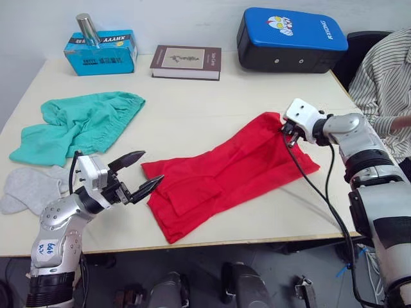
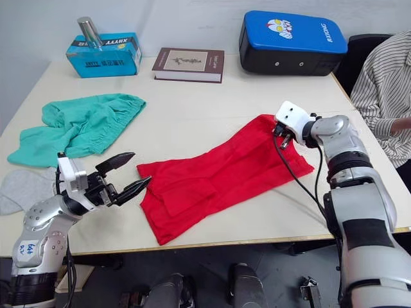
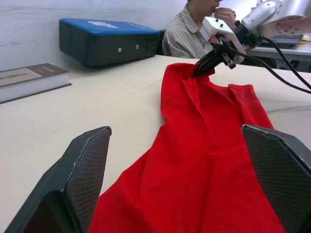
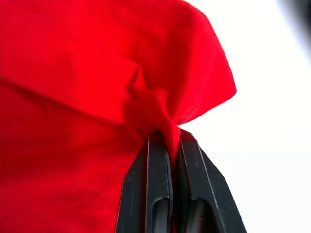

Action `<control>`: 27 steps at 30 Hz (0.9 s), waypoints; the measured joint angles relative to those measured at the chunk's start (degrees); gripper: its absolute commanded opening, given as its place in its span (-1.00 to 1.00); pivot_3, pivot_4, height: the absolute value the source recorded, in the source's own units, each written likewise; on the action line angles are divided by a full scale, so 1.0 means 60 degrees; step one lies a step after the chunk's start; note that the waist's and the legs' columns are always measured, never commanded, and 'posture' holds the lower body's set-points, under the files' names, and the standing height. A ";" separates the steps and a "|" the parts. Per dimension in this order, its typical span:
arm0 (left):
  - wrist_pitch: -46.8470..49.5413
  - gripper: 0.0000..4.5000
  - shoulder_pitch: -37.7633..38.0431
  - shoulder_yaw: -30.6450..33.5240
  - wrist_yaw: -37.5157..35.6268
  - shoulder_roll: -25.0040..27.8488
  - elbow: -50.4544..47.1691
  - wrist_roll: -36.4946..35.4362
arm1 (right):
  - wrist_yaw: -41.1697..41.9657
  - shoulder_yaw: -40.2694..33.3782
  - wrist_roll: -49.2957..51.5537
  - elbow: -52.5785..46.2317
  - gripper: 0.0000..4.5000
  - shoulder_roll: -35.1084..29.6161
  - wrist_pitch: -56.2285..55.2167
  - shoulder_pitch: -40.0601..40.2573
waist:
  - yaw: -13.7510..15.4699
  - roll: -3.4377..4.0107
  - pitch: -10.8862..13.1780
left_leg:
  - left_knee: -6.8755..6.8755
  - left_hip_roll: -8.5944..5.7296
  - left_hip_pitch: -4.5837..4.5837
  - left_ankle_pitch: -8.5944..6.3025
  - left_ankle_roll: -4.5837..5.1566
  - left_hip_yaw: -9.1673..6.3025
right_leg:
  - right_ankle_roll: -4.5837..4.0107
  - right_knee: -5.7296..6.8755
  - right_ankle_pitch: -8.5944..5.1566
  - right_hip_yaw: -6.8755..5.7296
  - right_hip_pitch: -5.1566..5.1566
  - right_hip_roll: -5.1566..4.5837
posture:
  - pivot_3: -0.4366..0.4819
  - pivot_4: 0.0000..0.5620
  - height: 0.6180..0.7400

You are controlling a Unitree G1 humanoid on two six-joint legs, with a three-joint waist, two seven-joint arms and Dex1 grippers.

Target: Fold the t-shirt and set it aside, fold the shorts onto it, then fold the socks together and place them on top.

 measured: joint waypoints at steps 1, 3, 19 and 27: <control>0.0007 1.00 0.0000 -0.0001 0.0020 0.0000 0.0001 -0.0001 | -0.0077 -0.0001 -0.0027 0.0134 -0.99 0.0107 -0.0005 -0.0038 | 0.0000 0.0000 0.0000 | 0.0000 0.0000 0.0000 0.0000 0.0000 0.0000 | 0.0000 0.0004 0.0000 0.0000 0.0001 0.0001 | -0.05 -0.47 1.00; 0.0023 1.00 0.0001 -0.0002 0.0021 0.0001 0.0004 -0.0001 | -0.0076 -0.0040 -0.0023 0.0258 -0.77 0.0214 0.0009 -0.0051 | 0.0001 0.0000 0.0000 | 0.0000 0.0000 0.0000 0.0001 0.0001 0.0000 | 0.0000 0.0026 0.0000 0.0001 0.0000 0.0002 | -0.05 -0.47 1.00; 0.1471 1.00 -0.1858 -0.0720 -0.1161 0.1234 0.1799 0.0116 | 0.3888 -0.2060 0.1614 -0.0894 0.99 -0.2474 0.2266 0.0577 | 0.0051 0.0005 0.0003 | -0.0005 0.0006 0.0004 0.0003 0.0001 -0.0003 | 0.0001 -0.0002 -0.0001 0.0003 0.0003 0.0023 | -0.05 -0.47 1.00; 0.0619 1.00 -0.5395 -0.2211 -0.1958 0.1559 0.6766 0.2330 | 0.4589 -0.4038 0.4738 -0.9510 0.99 -0.3241 1.1674 0.6542 | 0.0277 0.0007 0.0002 | 0.0036 0.0011 -0.0017 0.0000 -0.0001 -0.0013 | 0.0000 0.0027 0.0000 -0.0007 -0.0020 0.0018 | -0.05 -0.47 1.00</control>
